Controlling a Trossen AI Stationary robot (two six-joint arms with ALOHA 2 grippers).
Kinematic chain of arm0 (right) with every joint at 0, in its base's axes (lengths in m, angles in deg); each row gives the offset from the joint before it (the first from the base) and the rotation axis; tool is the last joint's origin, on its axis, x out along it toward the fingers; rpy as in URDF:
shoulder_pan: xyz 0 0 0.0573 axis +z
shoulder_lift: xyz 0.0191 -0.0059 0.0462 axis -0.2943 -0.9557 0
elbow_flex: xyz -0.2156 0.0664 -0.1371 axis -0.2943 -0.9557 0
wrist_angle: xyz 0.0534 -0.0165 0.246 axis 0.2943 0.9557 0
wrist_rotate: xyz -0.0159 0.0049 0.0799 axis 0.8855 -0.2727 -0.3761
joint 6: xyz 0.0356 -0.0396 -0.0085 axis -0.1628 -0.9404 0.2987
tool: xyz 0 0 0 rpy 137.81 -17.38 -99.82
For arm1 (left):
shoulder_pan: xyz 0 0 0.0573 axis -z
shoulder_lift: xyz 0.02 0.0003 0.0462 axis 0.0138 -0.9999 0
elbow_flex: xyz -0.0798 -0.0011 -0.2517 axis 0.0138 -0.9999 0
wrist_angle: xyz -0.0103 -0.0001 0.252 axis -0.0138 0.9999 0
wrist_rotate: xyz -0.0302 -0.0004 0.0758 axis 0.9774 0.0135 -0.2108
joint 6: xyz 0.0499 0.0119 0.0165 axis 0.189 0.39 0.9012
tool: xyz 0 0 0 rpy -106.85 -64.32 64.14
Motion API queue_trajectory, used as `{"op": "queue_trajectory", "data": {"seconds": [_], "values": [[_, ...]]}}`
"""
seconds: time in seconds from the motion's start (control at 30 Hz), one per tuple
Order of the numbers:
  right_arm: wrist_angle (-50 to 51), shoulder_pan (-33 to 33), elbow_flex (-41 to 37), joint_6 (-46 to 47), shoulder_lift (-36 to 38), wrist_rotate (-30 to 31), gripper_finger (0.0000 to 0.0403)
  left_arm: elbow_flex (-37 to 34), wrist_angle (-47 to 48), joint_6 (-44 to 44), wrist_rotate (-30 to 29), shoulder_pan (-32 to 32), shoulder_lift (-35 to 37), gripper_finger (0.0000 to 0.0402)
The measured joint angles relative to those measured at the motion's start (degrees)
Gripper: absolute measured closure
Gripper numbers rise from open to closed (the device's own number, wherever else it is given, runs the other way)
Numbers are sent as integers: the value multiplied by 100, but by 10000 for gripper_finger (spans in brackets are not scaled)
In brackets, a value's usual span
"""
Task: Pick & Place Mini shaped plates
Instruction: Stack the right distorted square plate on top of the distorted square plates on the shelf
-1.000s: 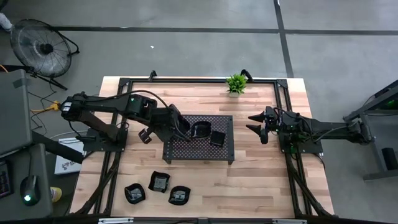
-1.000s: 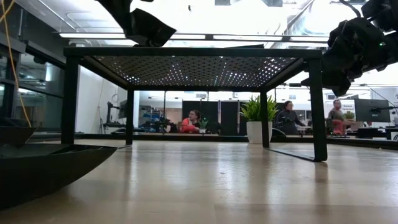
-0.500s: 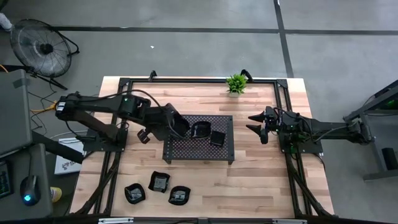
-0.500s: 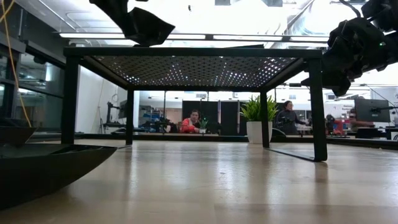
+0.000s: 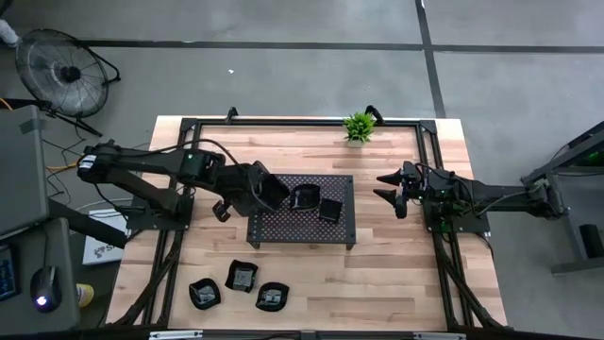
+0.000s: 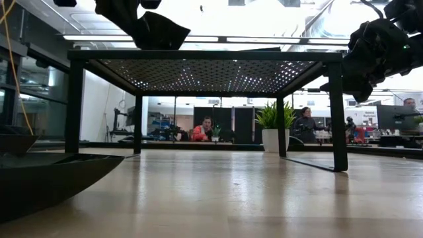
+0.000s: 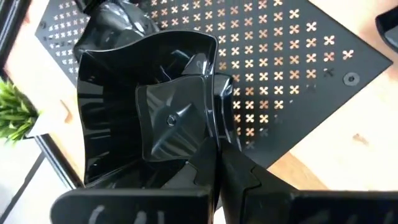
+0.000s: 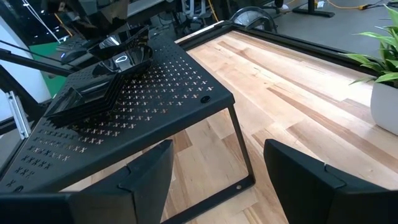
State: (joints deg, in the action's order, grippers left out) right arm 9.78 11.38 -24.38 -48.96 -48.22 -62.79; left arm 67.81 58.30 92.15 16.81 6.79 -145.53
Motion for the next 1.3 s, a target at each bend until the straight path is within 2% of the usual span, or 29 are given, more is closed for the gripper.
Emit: {"op": "queue_trajectory", "data": {"seconds": [0.53, 1.07, 1.3], "values": [[-1, -1, 0, 0, 2, 0, 157, -370, -70, -149, 28, 0, -4, 401], [-1, 0, 0, 0, 2, 1, 157, -372, -143, -149, 32, 0, -4, 401], [0, 0, 0, 0, 2, 0, 157, -372, -124, -144, 48, 0, -4, 366]]}}
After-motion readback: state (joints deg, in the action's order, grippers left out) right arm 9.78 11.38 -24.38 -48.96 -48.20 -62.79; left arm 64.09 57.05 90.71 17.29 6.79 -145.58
